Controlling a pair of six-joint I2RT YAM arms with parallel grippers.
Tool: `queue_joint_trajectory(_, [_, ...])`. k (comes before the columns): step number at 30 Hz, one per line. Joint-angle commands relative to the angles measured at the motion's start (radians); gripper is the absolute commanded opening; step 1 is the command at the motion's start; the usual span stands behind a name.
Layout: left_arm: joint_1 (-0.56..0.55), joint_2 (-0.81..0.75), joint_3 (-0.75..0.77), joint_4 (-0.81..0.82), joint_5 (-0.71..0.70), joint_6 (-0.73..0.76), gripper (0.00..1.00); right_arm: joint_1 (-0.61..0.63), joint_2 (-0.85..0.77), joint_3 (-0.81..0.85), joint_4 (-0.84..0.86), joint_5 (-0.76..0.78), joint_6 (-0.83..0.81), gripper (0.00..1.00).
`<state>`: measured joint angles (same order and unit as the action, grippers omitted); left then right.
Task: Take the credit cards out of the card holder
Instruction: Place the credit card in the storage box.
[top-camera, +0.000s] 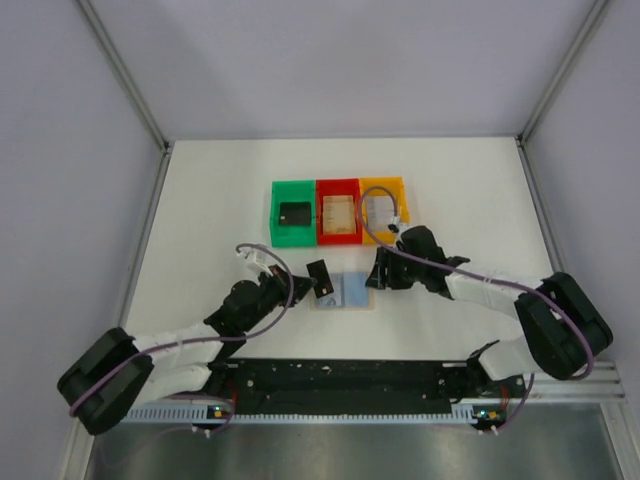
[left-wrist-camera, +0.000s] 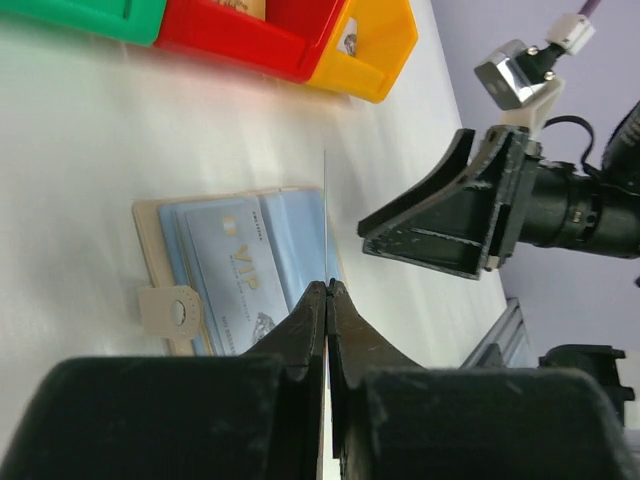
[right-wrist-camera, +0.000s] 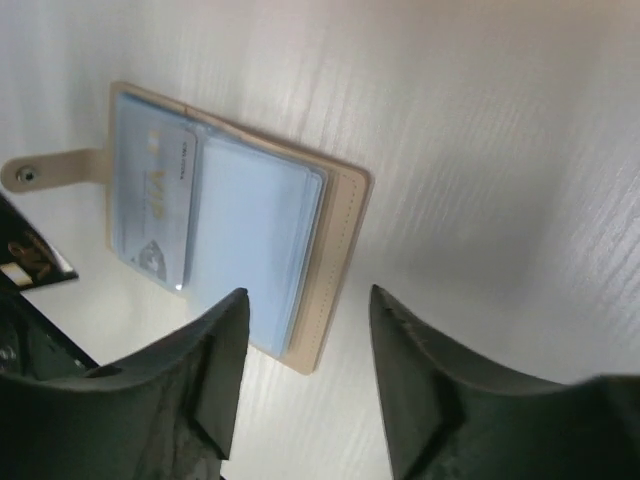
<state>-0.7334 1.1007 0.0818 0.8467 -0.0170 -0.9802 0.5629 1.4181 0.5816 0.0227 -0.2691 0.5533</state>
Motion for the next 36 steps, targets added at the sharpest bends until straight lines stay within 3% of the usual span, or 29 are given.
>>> queue_joint_trajectory(1, [0.008, -0.166, 0.074, -0.306, -0.032, 0.181, 0.00, 0.017, -0.139, 0.061, -0.102, 0.021, -0.116, 0.60])
queue_joint_trajectory(3, [0.009, -0.228, 0.111, -0.389, -0.002, 0.245, 0.00, 0.018, -0.191, 0.072, -0.092, -0.054, -0.150, 0.69])
queue_joint_trajectory(8, [0.011, -0.311, 0.177, -0.489, 0.144, 0.356, 0.00, 0.019, -0.274, 0.104, 0.000, -0.286, -0.214, 0.80])
queue_joint_trajectory(16, [0.011, -0.329, 0.280, -0.505, 0.402, 0.474, 0.00, 0.020, -0.217, 0.224, 0.011, -0.554, -0.329, 0.80])
queue_joint_trajectory(23, [0.011, -0.323, 0.338, -0.505, 0.532, 0.515, 0.00, 0.051, -0.180, 0.293, -0.069, -0.692, -0.449, 0.80])
queue_joint_trajectory(27, [0.009, -0.308, 0.368, -0.529, 0.558, 0.540, 0.00, 0.071, -0.157, 0.307, -0.081, -0.783, -0.492, 0.60])
queue_joint_trajectory(31, [0.009, -0.298, 0.389, -0.552, 0.572, 0.561, 0.00, 0.075, -0.148, 0.313, -0.087, -0.792, -0.504, 0.32])
queue_joint_trajectory(34, [0.009, -0.302, 0.403, -0.575, 0.560, 0.575, 0.00, 0.077, -0.156, 0.310, -0.079, -0.789, -0.501, 0.00])
queue_joint_trajectory(36, [0.011, -0.315, 0.404, -0.583, 0.533, 0.575, 0.11, 0.077, -0.166, 0.302, -0.049, -0.766, -0.487, 0.00])
